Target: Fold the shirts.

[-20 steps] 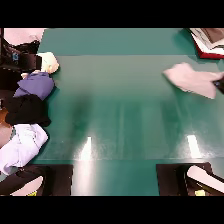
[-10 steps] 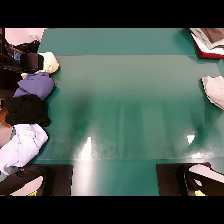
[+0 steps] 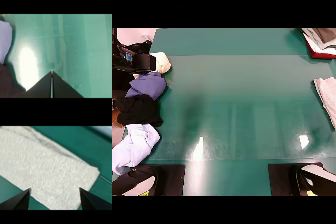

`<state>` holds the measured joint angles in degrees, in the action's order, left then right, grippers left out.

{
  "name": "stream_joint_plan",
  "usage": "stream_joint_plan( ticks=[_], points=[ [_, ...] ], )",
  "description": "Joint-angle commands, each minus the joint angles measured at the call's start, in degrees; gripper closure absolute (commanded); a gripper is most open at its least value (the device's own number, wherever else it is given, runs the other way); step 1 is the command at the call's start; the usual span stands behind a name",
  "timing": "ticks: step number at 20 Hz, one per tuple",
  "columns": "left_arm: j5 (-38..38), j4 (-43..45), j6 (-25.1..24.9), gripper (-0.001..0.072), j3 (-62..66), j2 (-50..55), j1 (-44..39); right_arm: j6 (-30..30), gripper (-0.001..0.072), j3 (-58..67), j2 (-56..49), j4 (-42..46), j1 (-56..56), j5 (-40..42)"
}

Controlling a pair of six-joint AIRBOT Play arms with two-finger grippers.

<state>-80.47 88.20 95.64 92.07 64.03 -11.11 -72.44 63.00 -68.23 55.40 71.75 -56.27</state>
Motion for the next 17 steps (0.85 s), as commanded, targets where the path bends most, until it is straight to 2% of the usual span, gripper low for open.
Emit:
stream_joint_plan(
  ticks=[1, 2, 3, 4, 5, 6, 14, 17],
  points=[
    [0.98, 0.07, -0.07, 0.0680, 0.00, 0.02, -0.02, -2.84, 0.0044, 3.89, 0.22, -3.61, 2.23, -3.74],
    [1.31, 0.07, -0.04, 0.0680, 0.00, 0.02, -0.02, -2.80, 0.0200, 4.28, 0.22, -6.34, 0.92, -4.13],
    [1.18, 0.04, -0.04, 0.0680, 0.00, 0.02, -0.02, -2.78, 0.0401, 4.37, 0.22, -8.74, -1.09, -4.33],
    [1.38, 0.04, -0.04, 0.0680, 0.00, 0.00, -0.02, -2.73, 0.0542, 4.37, 0.22, -10.88, -3.82, -4.98],
    [1.64, 0.07, -0.04, 0.0680, 0.00, 0.02, -0.02, -2.73, 0.0639, 4.37, 0.22, -11.45, -6.62, -5.95],
    [1.68, 0.04, -0.04, 0.0680, 0.00, 0.02, -0.02, -2.71, 0.0699, 4.37, 0.22, -11.41, -9.75, -7.10],
    [1.66, 0.04, -0.04, 0.0680, 0.00, 0.00, -0.02, -2.71, 0.0699, 4.37, 1.05, -11.37, -37.33, -11.37],
    [1.66, 0.04, -0.04, 0.0680, 0.00, 0.00, -0.02, -2.71, 0.0699, 4.37, 2.40, -11.28, -44.19, -10.12]
  ],
)
